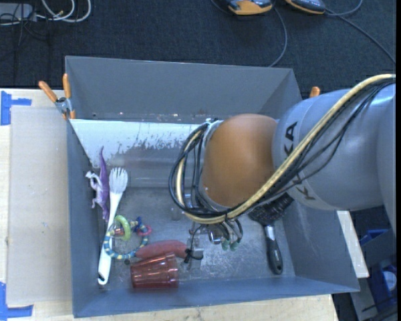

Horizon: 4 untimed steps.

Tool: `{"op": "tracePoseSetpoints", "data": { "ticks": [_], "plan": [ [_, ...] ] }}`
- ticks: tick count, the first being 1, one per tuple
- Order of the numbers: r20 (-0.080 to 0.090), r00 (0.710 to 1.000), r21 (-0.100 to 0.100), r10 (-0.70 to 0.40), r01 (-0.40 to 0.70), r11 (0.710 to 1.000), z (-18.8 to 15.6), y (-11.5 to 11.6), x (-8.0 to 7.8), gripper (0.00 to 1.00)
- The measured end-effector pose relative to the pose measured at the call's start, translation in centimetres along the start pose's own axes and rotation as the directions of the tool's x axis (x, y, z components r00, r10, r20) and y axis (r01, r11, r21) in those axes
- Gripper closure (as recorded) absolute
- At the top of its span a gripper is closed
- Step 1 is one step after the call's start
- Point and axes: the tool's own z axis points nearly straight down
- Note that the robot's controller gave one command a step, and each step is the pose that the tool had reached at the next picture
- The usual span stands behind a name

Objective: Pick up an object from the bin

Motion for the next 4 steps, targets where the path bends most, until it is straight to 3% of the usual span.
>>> {"op": "tracePoseSetpoints", "data": {
  "ticks": [1,2,3,4],
  "plan": [
    [-0.003,0.992,-0.001,-0.128,0.128,0.992,1.3,3.5,1.9,0.0],
    [-0.004,0.987,0.0,-0.158,0.158,0.987,2.8,3.4,2.1,0.0],
    [0.024,0.985,-0.003,-0.171,0.171,0.985,9.9,4.1,1.3,0.0],
    [0.015,0.986,-0.002,-0.167,0.167,0.986,9.7,4.3,0.7,1.0]
  ]
}}
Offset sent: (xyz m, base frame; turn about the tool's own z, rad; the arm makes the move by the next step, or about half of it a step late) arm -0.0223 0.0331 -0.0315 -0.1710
